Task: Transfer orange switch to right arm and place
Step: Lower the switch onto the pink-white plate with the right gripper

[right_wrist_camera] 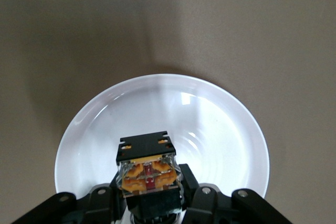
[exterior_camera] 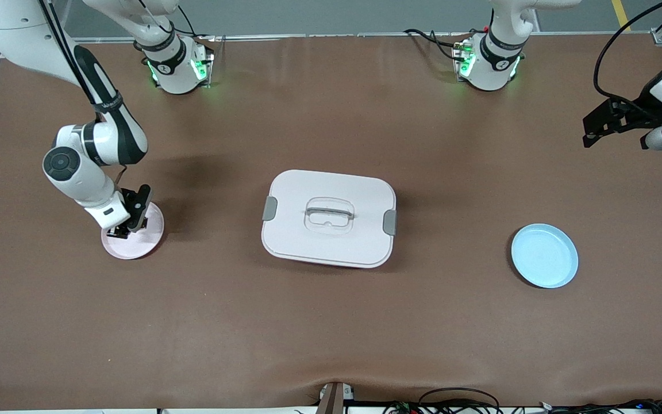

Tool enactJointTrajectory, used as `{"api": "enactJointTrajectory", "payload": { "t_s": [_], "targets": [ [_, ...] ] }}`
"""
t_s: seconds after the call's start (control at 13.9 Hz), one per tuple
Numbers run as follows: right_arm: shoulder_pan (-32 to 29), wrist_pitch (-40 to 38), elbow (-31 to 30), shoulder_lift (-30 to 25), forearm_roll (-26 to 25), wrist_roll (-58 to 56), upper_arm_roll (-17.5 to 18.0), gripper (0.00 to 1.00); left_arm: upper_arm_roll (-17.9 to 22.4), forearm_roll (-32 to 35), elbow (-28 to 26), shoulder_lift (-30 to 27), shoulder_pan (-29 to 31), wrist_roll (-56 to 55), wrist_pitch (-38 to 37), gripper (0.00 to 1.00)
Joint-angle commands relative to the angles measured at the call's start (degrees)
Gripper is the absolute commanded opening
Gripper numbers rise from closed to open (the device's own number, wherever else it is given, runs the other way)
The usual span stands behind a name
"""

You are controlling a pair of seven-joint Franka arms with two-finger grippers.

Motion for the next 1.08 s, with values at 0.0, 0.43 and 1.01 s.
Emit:
{"api": "enactJointTrajectory", "payload": {
  "t_s": [0.0, 0.43, 1.01],
  "targets": [
    [-1.10, 0.77, -0.31, 0.23, -1.50, 0.19, 0.65, 0.00, -0.28, -0.82, -1.52, -1.74, 0.12, -0.27, -0.21, 1.00],
    [-1.10, 2.70, -0.31, 2.33, -1.50, 0.19, 0.65, 0.00, -0.37, -0.82, -1.34, -1.83, 0.03, -0.27, -1.54, 1.00],
    [-1.10, 3.14, -0.05, 2.95, -1.50, 0.98, -0.05, 0.01, 0.16, -0.82, -0.90, -1.39, 0.64, -0.19, -1.98, 1.00]
  ]
}}
